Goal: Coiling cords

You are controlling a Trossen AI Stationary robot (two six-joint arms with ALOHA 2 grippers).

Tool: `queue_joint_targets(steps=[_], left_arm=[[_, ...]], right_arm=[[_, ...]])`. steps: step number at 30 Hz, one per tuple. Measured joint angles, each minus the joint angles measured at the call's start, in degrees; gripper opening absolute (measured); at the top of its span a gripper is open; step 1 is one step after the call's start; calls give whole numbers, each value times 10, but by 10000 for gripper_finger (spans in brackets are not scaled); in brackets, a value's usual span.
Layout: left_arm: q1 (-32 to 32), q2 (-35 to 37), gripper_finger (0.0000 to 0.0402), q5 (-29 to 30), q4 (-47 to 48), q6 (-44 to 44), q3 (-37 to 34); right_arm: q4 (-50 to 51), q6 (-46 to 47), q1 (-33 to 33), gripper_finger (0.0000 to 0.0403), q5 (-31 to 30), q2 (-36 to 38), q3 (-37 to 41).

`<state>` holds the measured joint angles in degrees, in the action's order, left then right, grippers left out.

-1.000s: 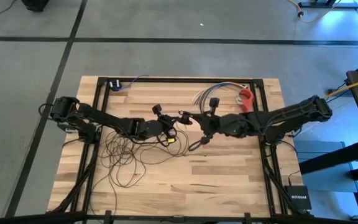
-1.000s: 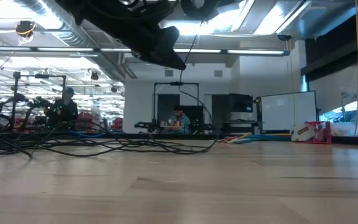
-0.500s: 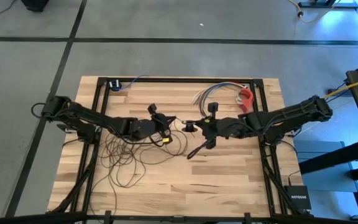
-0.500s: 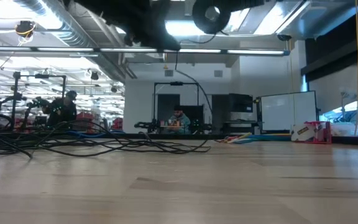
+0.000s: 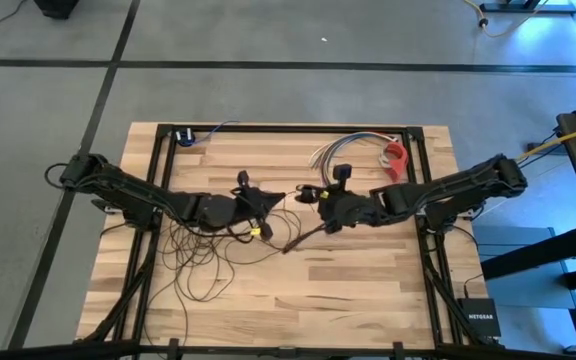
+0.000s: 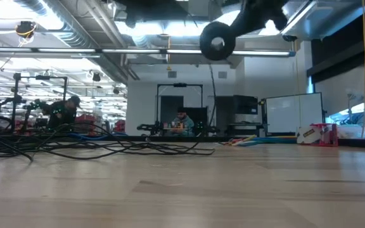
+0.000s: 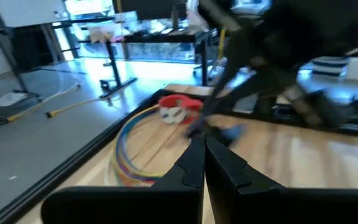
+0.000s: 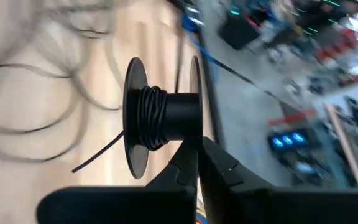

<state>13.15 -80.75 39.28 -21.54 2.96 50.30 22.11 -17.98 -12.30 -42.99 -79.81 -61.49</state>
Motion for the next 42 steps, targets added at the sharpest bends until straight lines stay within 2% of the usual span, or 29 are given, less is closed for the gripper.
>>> queue_joint_targets(steps=[4, 10, 13, 18, 24, 28, 33, 37, 42], left_arm=[[0, 0, 0, -60, -28, 1, 1], [-2, -14, 0, -79, -60, 0, 1], [-2, -15, 0, -80, -43, -6, 0], [-2, -13, 0, -80, -7, -44, 0], [-29, -29, 6, -80, 78, 5, -1], [-60, -52, 42, -78, 86, 46, -10], [-102, -103, 112, -78, 45, 88, -35], [-131, -150, 156, -91, -19, 72, -45], [-150, -226, 178, -133, -169, 25, -45]], right_arm=[[-19, 10, 20, 4, -49, -10, 1], [-82, 11, 48, 4, -28, -10, 1], [-94, 11, 53, 3, -10, -10, 1], [-96, -4, 52, 3, -15, -10, 1], [-102, -5, 52, 3, -14, -2, 1], [-103, -5, 52, 3, -13, 3, 1], [-106, -5, 52, 4, 0, 6, 2], [-110, -5, 52, 4, 2, 6, 2], [-114, -5, 52, 3, 21, 6, 2]])
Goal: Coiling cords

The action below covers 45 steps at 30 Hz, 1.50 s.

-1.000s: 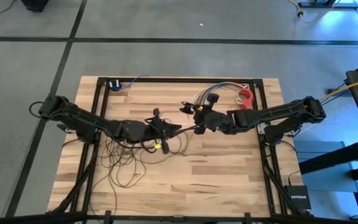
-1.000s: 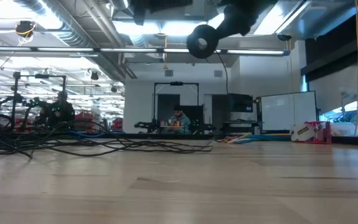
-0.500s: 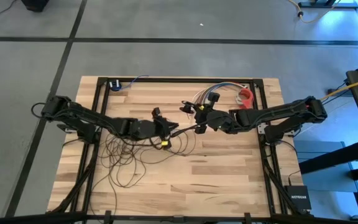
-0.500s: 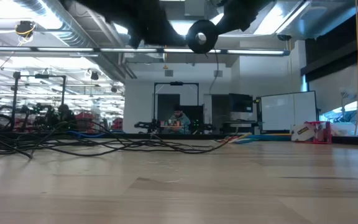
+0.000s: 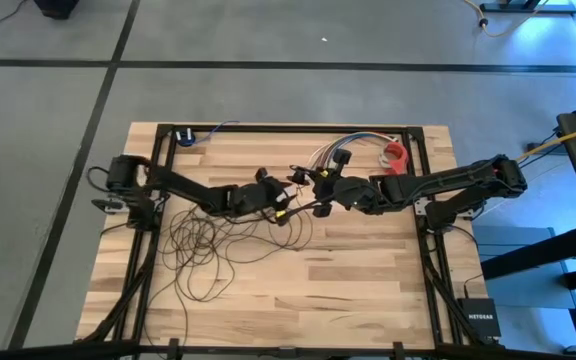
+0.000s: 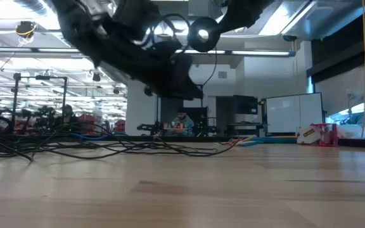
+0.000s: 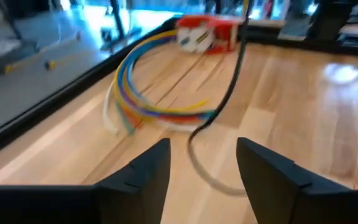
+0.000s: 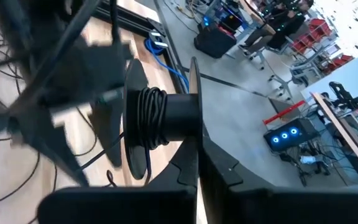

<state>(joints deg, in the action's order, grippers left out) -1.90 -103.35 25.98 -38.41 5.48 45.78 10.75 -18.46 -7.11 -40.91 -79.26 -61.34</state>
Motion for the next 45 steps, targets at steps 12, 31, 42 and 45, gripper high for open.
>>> queue_joint_targets(steps=[12, 31, 42, 45], left_arm=[[-16, -52, 180, 1, -120, -59, 0], [-15, -51, 11, 32, -50, -88, 0], [-8, 53, 3, 71, 109, -56, 1], [-5, 94, 4, 72, 175, -29, 0]], right_arm=[[-3, 0, 0, 3, 0, 0, 0], [-1, -13, 0, 3, 14, -1, 0], [30, 1, 0, 3, 93, -1, 0], [61, 6, 0, 3, 105, -1, 0]])
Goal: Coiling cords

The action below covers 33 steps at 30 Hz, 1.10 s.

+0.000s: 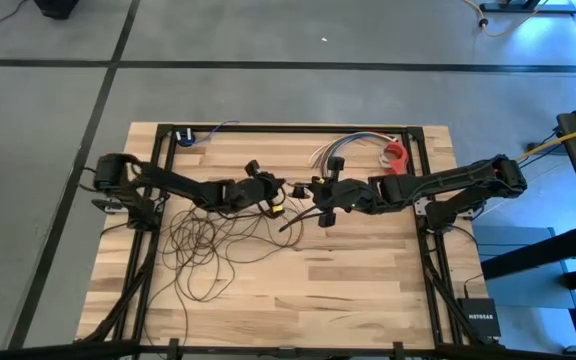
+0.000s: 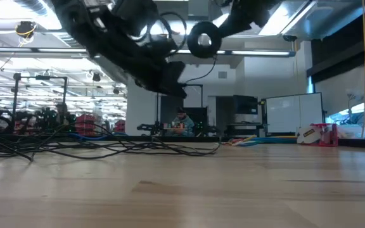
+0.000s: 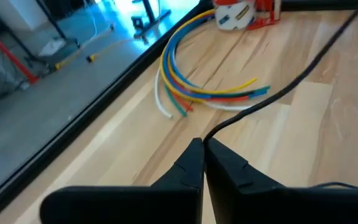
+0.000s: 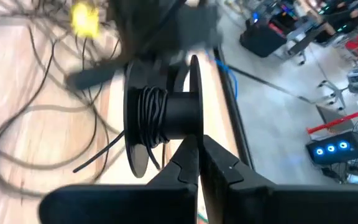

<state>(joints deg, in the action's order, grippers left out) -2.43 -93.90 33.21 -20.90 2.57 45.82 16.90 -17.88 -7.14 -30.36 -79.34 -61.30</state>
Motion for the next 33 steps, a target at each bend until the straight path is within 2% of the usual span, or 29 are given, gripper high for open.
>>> queue_joint_targets(steps=[4, 6, 12, 17, 22, 28, 33], left_arm=[[15, 52, 6, 0, 53, 24, 0], [28, 75, 3, 0, 61, 27, 0], [63, 126, 6, -2, 51, 26, 0], [78, 137, 2, -1, 47, 34, 0], [88, 137, 6, -45, 8, 35, 0], [90, 129, 3, -93, -53, 32, 0], [91, 103, 5, -98, -123, 30, 0]], right_arm=[[47, 15, 0, 3, -3, 0, 0], [61, 16, 0, 3, -27, -4, 0], [87, 16, 0, 3, -54, -26, 0], [90, 16, 0, 3, -85, -49, 0], [55, 10, 3, 3, -175, -62, 0], [-44, 8, 24, 3, -179, -62, 0], [-126, -4, 32, 3, -135, -62, 0]])
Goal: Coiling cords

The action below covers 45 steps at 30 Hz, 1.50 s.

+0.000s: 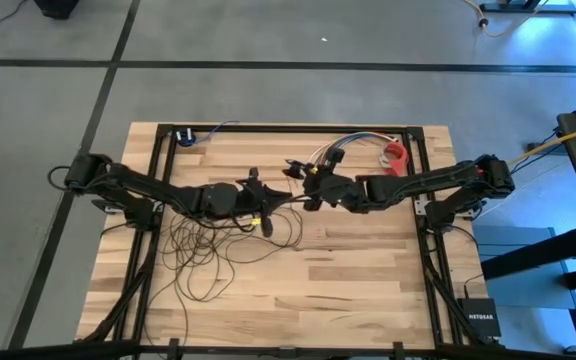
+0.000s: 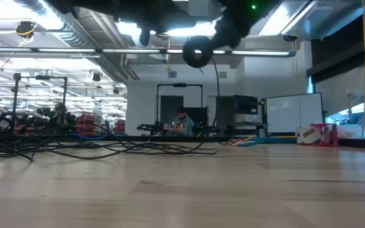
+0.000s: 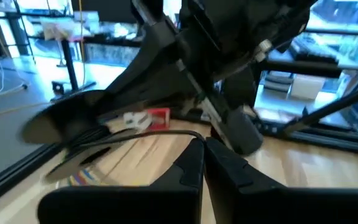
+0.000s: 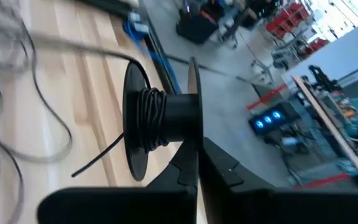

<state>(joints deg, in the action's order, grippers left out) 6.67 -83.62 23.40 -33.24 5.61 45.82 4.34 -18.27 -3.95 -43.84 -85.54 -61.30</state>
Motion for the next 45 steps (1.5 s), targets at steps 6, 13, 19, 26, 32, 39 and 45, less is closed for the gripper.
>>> queue_joint_targets(steps=[6, 13, 19, 26, 32, 39, 45], left_arm=[[-2, -32, 4, -2, -63, -15, 0], [-17, -63, 2, -2, -78, -29, 0], [-41, -81, 4, 13, -45, -27, 3], [-53, -80, 6, 57, 18, -15, 4], [-53, -83, 7, 67, 47, -15, 1], [-52, -83, 8, 68, 50, -10, 0], [-53, -85, 8, 69, 48, 1, -1]], right_arm=[[-61, 0, -1, 3, 53, 0, 0], [-110, 3, -2, 3, 90, 1, -1], [-74, 12, -2, 3, 110, 6, -27], [6, 32, -2, 3, 117, 20, -50], [33, 34, -20, 3, 102, 41, -54], [27, 30, -37, 3, 95, 69, -55], [19, 31, -37, 3, 96, 90, -57]])
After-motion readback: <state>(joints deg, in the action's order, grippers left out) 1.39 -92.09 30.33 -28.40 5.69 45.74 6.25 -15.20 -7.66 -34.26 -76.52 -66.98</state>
